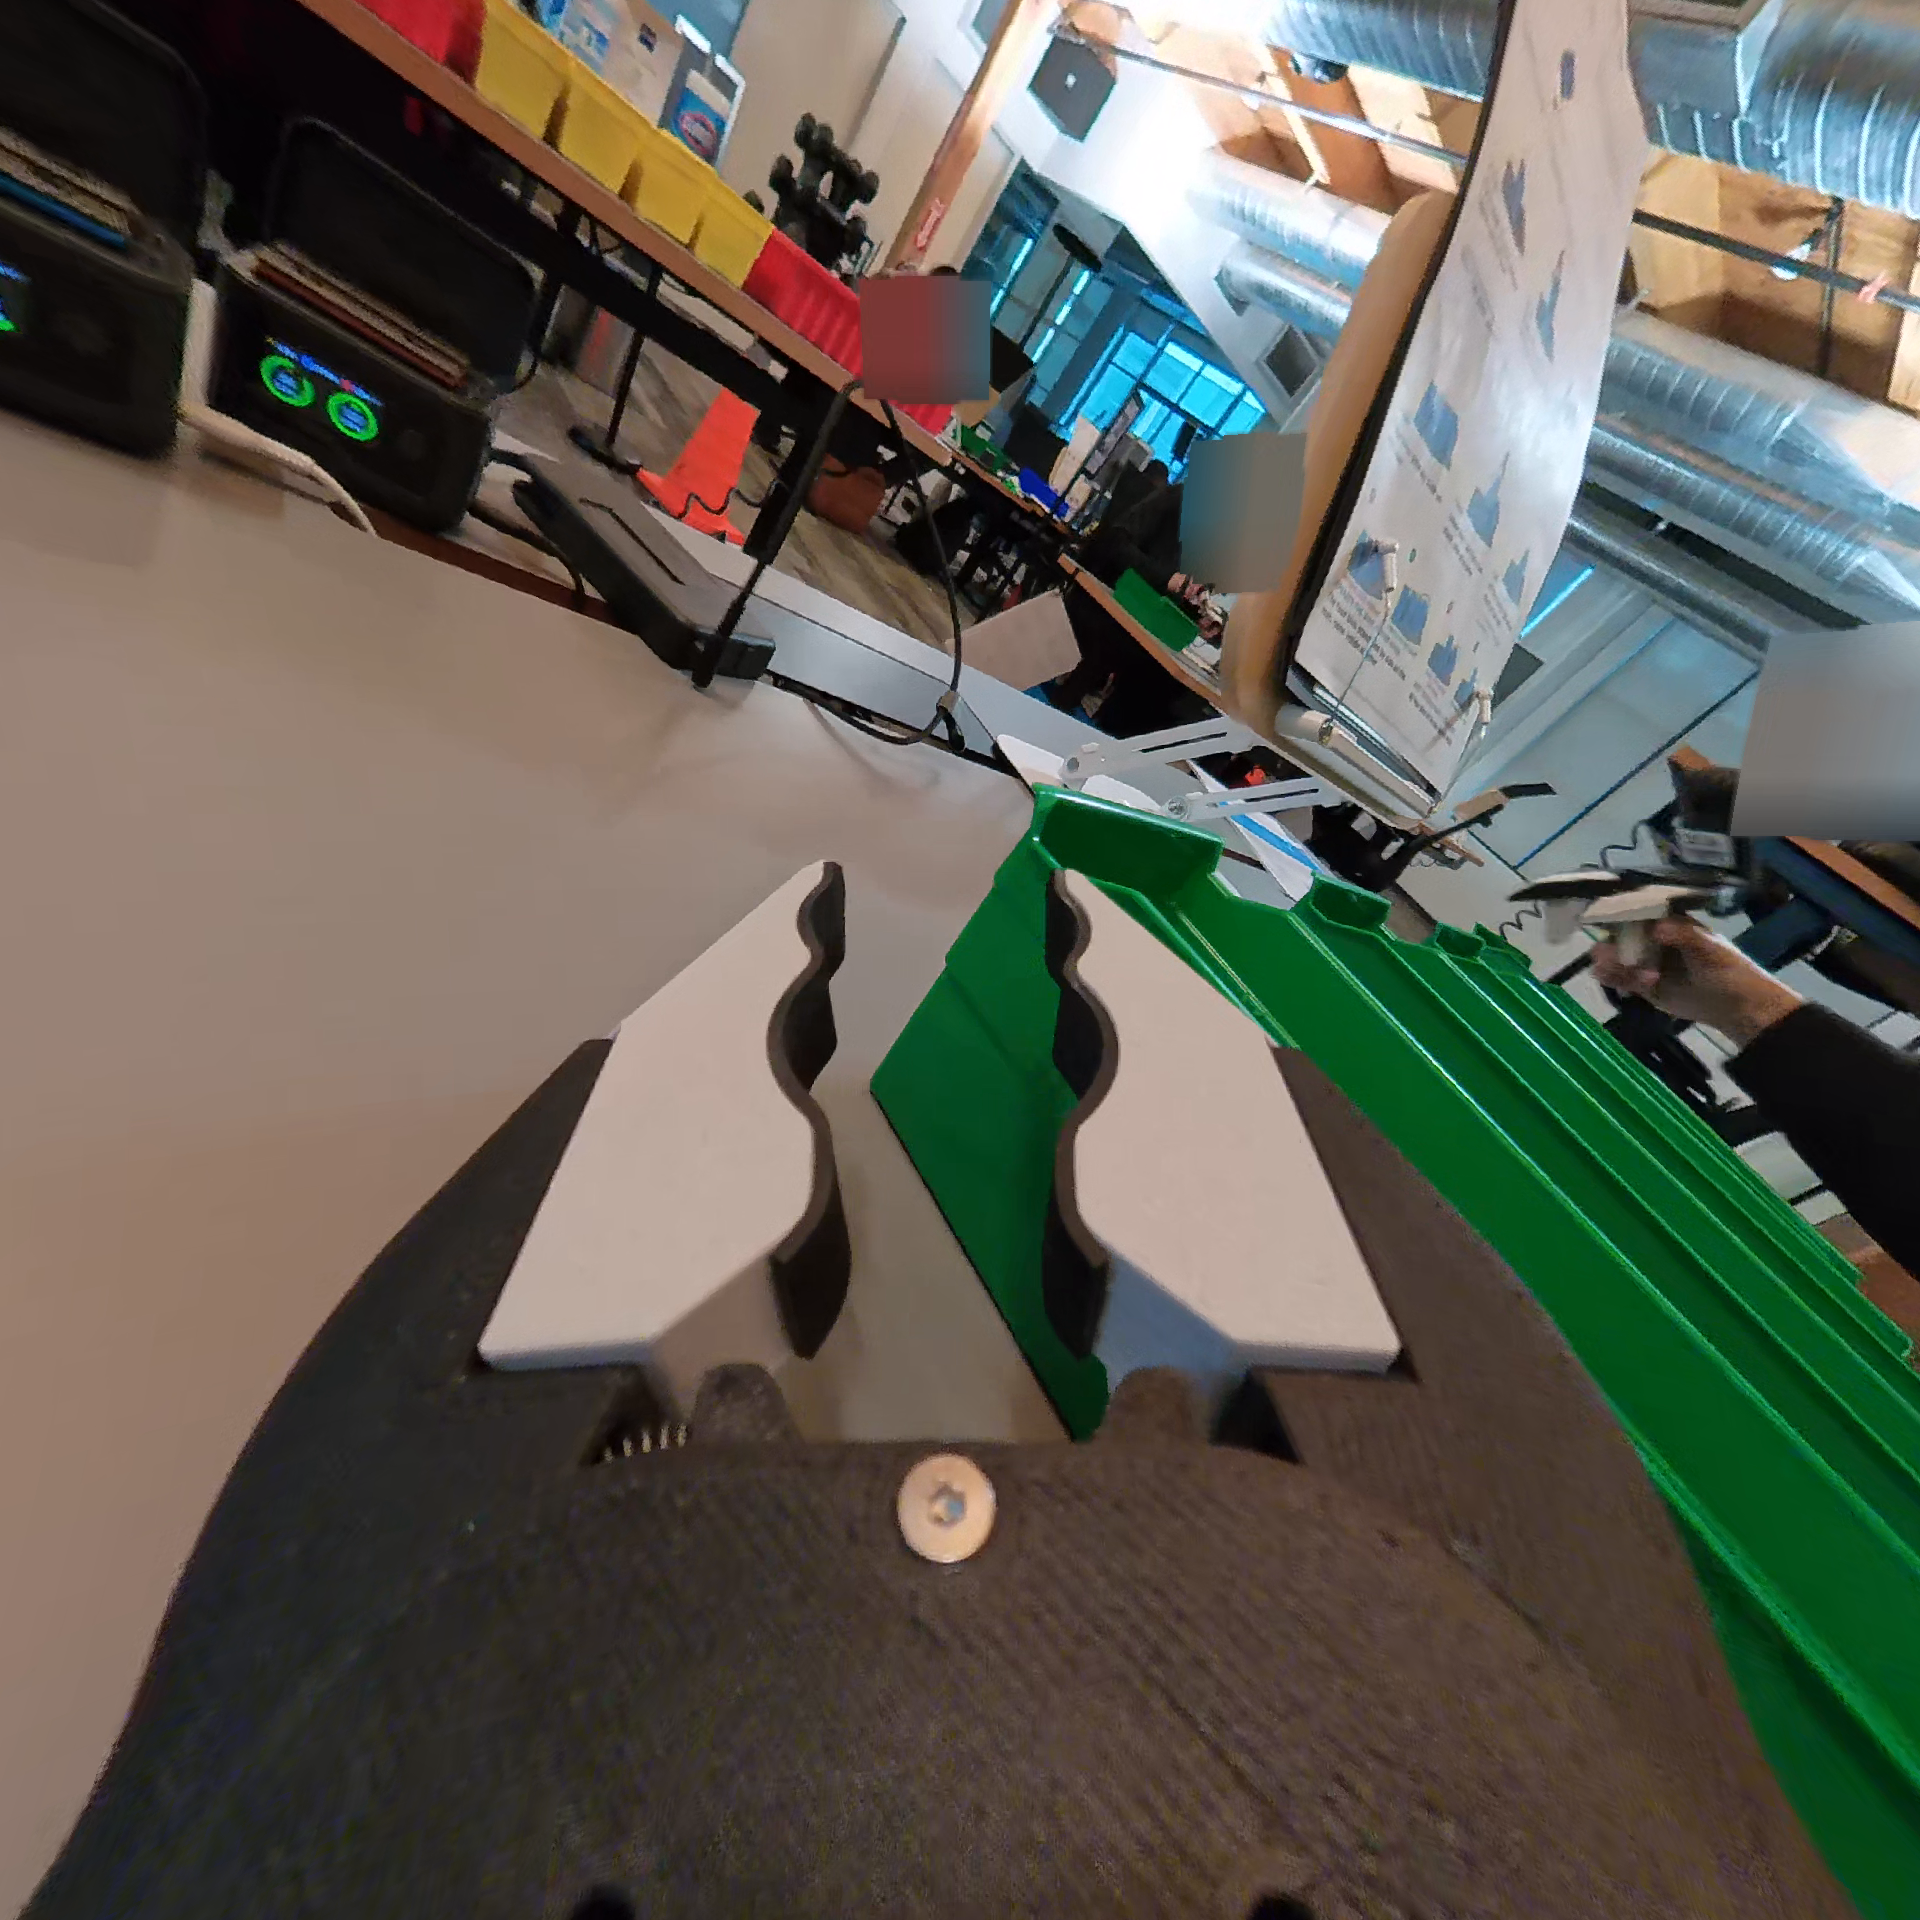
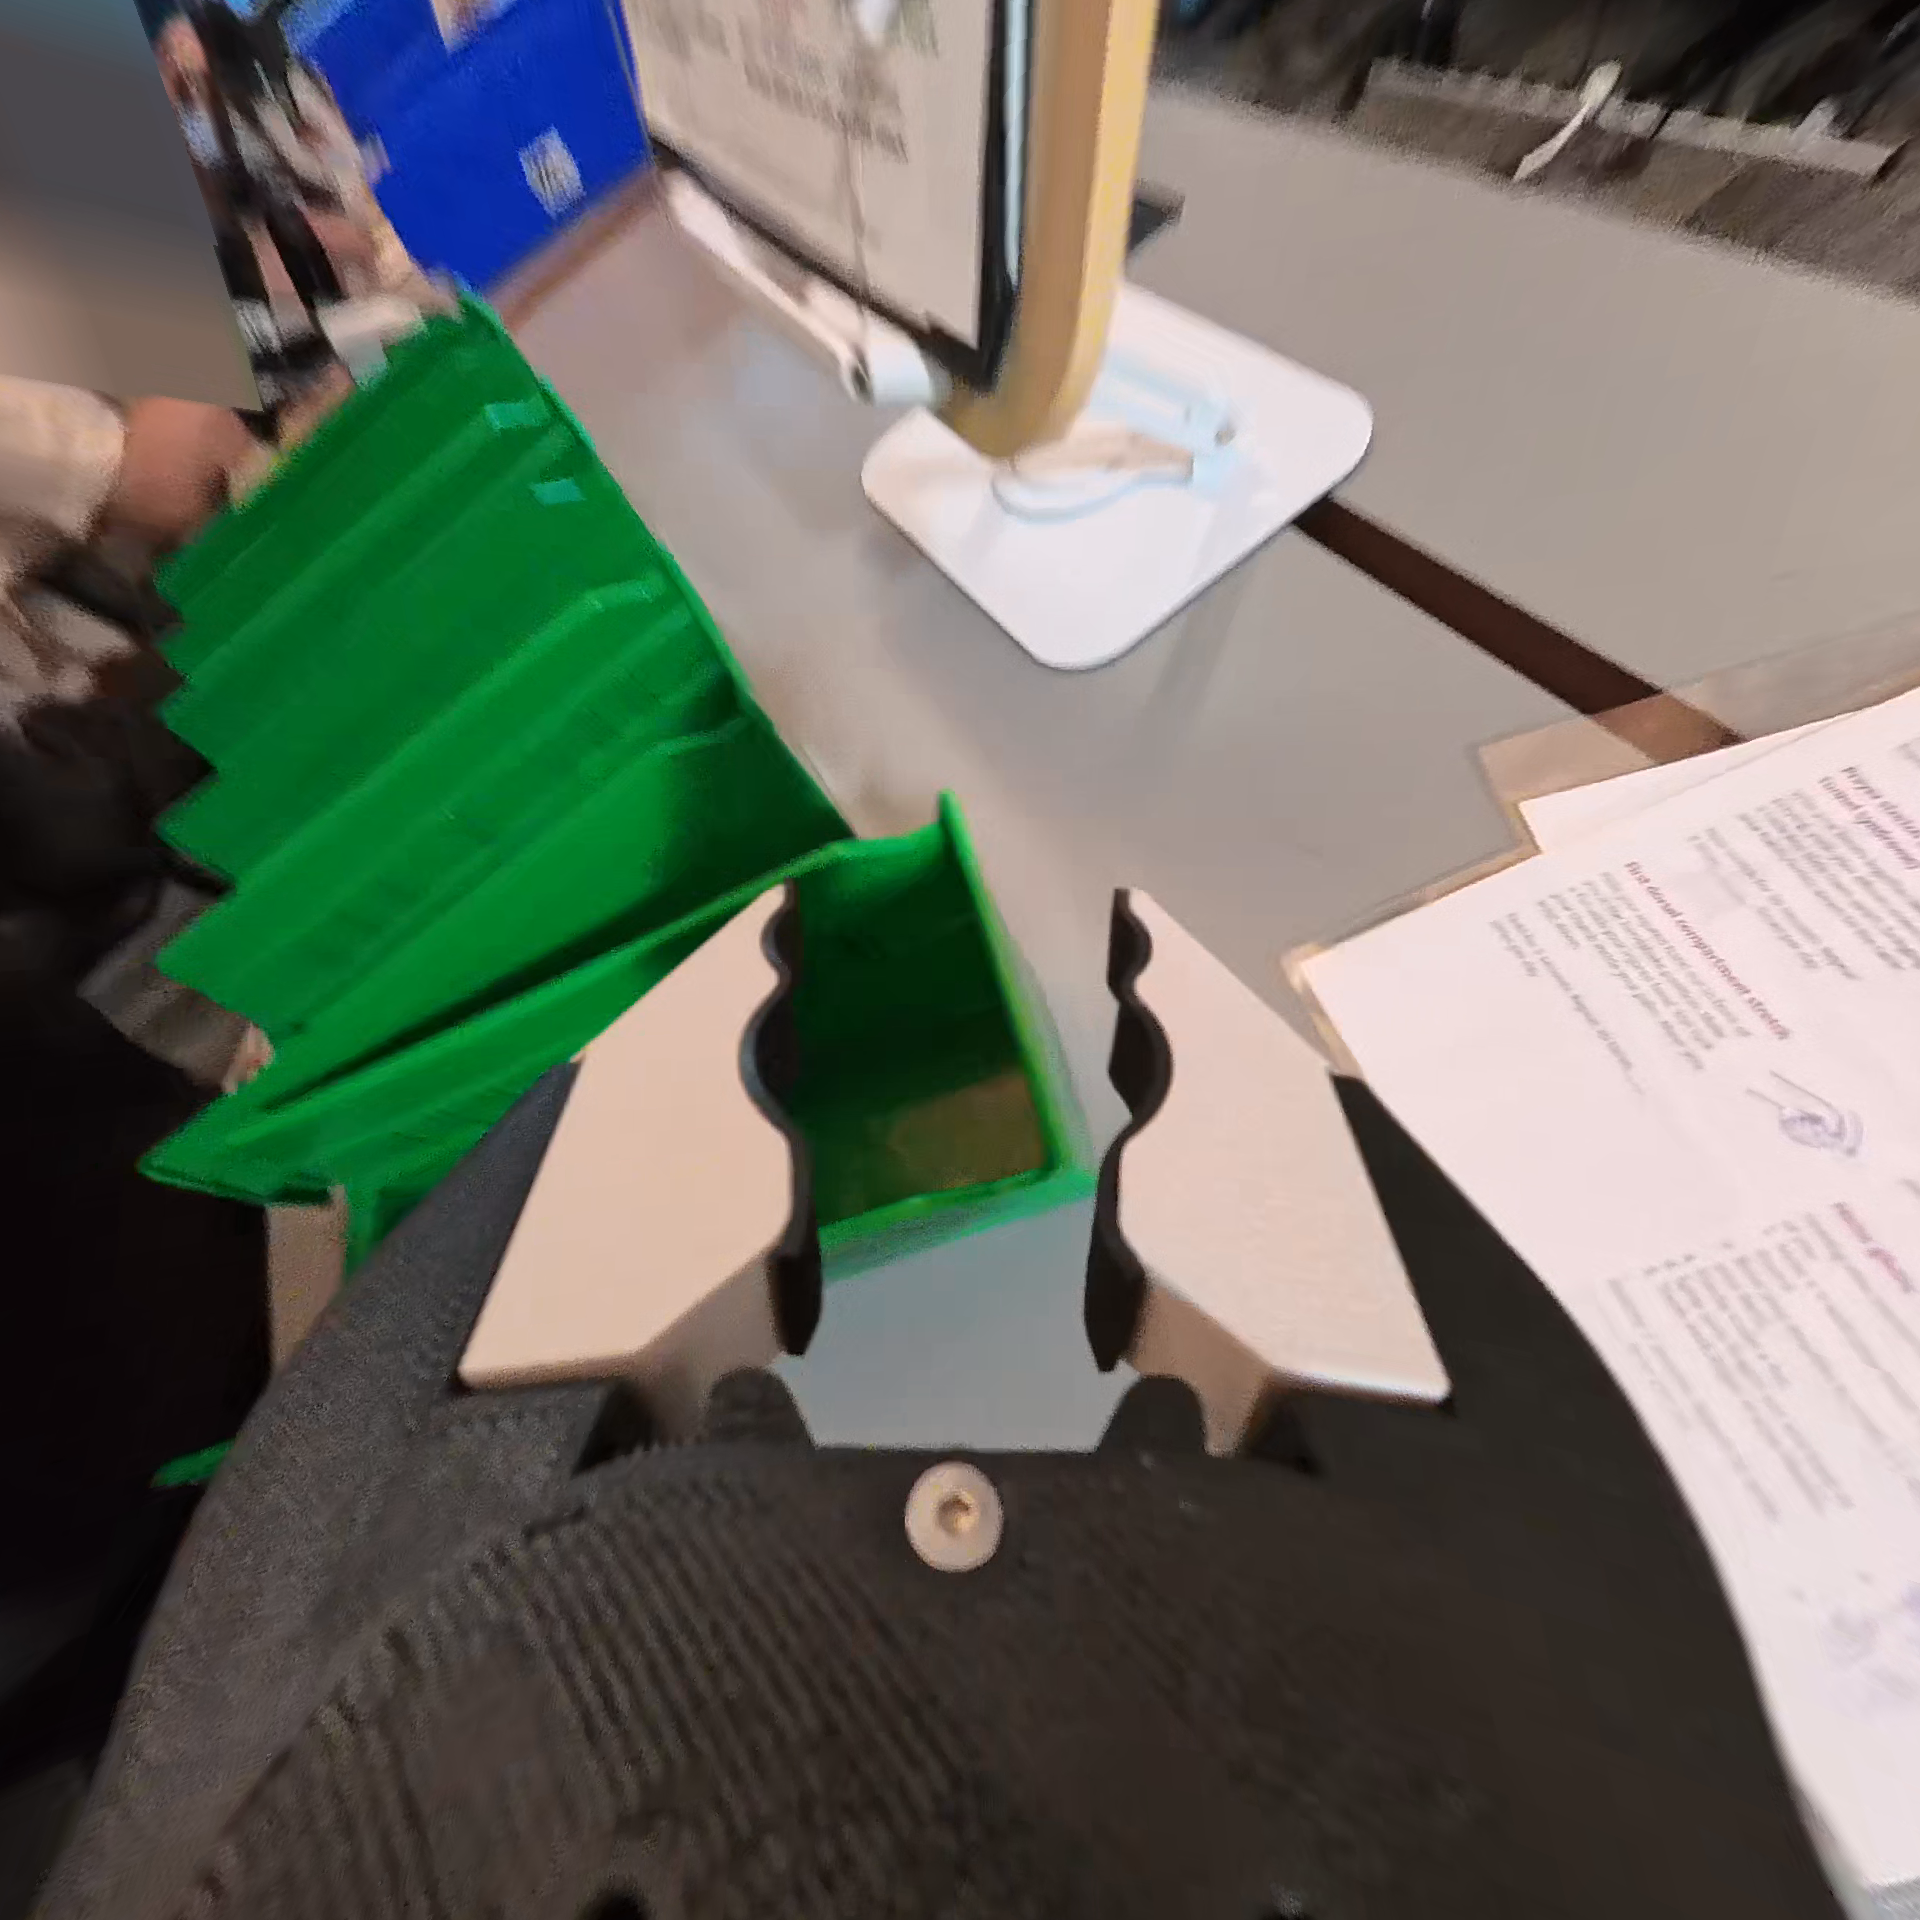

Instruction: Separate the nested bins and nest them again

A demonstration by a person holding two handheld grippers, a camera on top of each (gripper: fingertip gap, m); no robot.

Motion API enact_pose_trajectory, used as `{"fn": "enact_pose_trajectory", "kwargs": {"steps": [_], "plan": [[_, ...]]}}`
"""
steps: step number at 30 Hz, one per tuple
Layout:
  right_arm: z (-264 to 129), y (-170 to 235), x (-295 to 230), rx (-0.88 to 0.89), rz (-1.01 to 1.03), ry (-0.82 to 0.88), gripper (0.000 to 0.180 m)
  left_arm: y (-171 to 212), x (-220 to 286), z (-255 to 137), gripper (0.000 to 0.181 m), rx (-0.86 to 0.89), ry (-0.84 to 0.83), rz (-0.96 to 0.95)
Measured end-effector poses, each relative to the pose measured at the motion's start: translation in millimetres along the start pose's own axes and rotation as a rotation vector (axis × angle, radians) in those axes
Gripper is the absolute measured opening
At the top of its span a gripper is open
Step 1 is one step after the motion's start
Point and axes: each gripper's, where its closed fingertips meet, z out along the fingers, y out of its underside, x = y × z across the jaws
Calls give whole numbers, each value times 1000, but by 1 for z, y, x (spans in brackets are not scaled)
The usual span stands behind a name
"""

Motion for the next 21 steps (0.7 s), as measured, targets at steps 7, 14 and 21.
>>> {"fn": "enact_pose_trajectory", "kwargs": {"steps": [7,14,21], "plan": [[-50,68,-71,121,-29,496,30,-51,49,-51,52,221,198,-156],[-63,111,-168,339,-95,632,77,-77,163,-87,58,227,249,-30],[-67,142,-198,497,1,688,74,-7,257,-69,62,62,-51,304]]}}
